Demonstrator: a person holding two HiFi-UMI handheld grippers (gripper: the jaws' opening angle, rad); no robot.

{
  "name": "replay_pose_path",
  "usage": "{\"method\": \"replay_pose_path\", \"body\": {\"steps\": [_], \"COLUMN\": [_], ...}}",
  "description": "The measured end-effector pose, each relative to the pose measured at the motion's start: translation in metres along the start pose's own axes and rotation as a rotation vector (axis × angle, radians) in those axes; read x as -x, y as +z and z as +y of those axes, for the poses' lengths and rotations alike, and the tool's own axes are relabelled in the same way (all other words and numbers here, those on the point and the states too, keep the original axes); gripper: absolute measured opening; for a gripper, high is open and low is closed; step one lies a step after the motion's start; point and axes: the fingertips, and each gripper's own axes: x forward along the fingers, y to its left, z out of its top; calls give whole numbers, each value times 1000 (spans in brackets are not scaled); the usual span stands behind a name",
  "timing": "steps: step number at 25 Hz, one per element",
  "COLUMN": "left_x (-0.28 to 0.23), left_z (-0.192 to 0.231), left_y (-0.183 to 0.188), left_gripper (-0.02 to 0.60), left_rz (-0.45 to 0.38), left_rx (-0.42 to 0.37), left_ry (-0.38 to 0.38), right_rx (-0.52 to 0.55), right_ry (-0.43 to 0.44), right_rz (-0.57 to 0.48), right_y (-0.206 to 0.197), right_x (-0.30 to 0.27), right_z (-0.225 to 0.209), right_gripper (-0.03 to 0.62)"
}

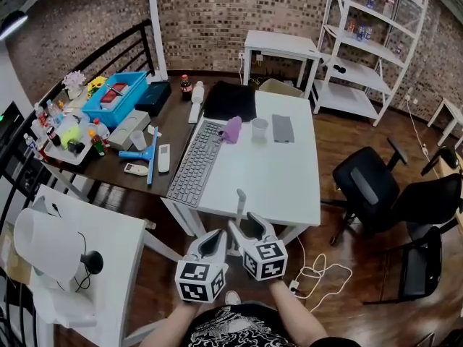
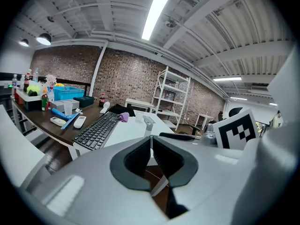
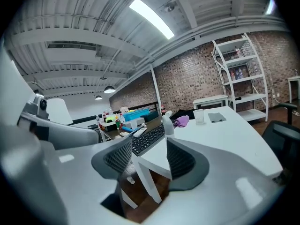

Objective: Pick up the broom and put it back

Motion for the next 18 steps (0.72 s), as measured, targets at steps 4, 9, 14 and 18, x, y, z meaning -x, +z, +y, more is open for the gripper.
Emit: {"method": "replay_pose_path", "body": {"steps": [4,9,14,18], "left_x": [-8,-18,-28,-31], "left_z": [0,4,8,14], "left_y": [-3,-2,0,-2], "left_gripper": [15,15,15,15], "left_rz": [15,19,30,33], "left_rx": [-1,8,-2,-3], "left_ry": [4,8,13,22], "right_rx": [-14,-13,-2,5], "right_ry": [1,-12,-27,-36], "right_rz": [14,23,44,62], "right_y": [-6,-12,-16,-23], "right_x": [-15,-33,-50,-64], "right_z": [-11,-23,-37,-45], "right_gripper": [216,230,235,235]}}
